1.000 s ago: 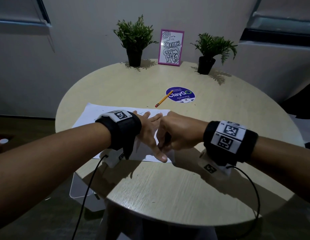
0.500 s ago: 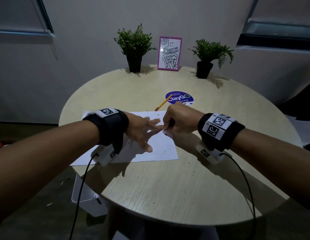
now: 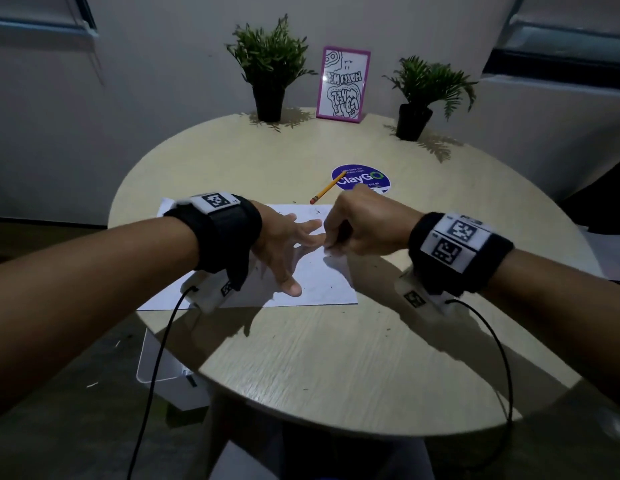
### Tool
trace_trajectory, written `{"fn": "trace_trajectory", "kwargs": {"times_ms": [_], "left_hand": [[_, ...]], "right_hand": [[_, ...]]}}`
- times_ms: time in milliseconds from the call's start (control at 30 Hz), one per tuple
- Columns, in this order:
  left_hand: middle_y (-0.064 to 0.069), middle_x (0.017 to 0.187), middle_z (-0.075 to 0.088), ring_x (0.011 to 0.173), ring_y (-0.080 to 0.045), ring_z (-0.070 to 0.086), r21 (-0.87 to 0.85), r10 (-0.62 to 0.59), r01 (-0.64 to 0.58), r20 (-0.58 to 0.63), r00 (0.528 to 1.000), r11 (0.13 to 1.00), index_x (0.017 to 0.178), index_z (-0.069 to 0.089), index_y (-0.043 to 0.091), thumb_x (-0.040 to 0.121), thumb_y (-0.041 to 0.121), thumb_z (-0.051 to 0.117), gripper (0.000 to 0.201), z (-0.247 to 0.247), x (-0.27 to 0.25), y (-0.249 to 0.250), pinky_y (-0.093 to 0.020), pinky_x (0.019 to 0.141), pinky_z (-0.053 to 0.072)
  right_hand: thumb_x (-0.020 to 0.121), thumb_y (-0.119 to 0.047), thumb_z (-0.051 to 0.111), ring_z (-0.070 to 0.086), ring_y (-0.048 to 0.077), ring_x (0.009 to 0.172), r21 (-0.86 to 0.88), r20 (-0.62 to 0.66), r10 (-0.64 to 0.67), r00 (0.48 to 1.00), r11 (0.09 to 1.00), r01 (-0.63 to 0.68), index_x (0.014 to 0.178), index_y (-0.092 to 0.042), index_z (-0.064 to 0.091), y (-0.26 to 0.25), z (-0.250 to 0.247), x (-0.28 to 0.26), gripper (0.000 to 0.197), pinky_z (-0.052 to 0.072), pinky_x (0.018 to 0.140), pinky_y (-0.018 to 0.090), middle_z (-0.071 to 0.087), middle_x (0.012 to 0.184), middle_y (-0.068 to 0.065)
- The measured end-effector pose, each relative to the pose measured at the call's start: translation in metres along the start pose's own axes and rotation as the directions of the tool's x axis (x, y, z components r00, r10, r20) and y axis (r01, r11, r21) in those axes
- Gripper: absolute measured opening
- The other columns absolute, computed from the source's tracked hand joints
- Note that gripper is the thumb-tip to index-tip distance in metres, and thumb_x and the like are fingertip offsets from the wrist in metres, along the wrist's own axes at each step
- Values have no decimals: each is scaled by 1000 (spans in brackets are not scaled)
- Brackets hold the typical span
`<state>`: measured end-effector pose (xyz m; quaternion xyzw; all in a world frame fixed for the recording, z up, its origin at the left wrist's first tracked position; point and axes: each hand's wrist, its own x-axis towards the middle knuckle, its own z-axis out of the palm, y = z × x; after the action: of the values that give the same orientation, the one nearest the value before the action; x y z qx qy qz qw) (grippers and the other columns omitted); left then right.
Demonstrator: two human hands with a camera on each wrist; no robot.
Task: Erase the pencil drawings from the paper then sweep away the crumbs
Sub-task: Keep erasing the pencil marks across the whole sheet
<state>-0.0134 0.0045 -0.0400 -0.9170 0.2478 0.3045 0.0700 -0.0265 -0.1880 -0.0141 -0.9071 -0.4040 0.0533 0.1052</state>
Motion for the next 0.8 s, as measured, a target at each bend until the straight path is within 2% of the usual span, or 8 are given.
{"fn": "trace_trajectory", "kwargs": {"times_ms": [100,233,333,467,600,667,733,800], "left_hand": [[24,159,-26,152,-22,-15,17,-13,13,9,1000,1000,152,-8,52,71,75,69,114,-1,-2,2,-57,121,7],[13,162,-24,152,-28,-11,77,-22,22,0,1000,997,154,-15,44,75,73,65,116,-3,-5,8,-55,120,4],[18,162,-23,153,-26,-11,34,-10,10,-11,1000,999,153,-13,48,71,74,68,118,0,-2,5,-55,121,6],[25,159,-24,152,-19,-13,-34,5,-6,-19,1000,999,153,-5,52,68,73,72,116,0,-4,2,-55,122,6],[24,159,-24,152,-19,-13,-10,-3,3,-10,1000,1000,152,-8,52,67,75,69,117,0,-3,2,-54,122,5],[22,160,-24,152,-22,-13,1,-8,8,-5,1000,1000,151,-11,52,64,77,69,121,0,-2,2,-56,122,5],[22,160,-23,152,-22,-13,0,-3,3,-5,1000,1000,152,-12,52,64,77,69,122,0,-2,4,-57,121,4],[21,161,-23,152,-22,-14,-5,-2,2,-8,1000,1000,153,-11,50,67,74,71,121,0,-3,5,-57,121,3]], "right_hand": [[78,-11,82,69,6,71,10,3,32,999,999,-32,80,-12,80,0,10,-7,3,52,65,18,76,77,-3],[79,-19,82,63,5,63,32,53,-7,999,999,6,71,-16,75,-5,18,-37,10,47,59,16,73,70,-7],[79,-19,82,64,-4,63,50,168,-16,986,999,8,74,-17,78,-6,7,-35,6,44,58,10,74,71,-10],[78,-12,81,64,1,66,-5,23,11,1000,1000,-11,81,-15,80,1,4,-7,5,44,59,8,76,77,-5],[79,-12,80,64,6,66,-15,10,21,1000,1000,-21,76,-12,76,1,16,-15,5,42,59,10,74,73,-5],[79,-14,79,61,4,61,3,47,-14,999,1000,14,72,-12,74,-5,18,-31,8,40,56,9,71,68,-7],[81,-18,79,62,3,62,22,147,-25,989,999,22,73,-14,76,-8,13,-43,10,45,57,14,71,68,-8],[81,-18,80,62,-5,64,34,208,-24,978,999,18,76,-15,78,-8,6,-40,7,44,57,10,73,70,-9]]}}
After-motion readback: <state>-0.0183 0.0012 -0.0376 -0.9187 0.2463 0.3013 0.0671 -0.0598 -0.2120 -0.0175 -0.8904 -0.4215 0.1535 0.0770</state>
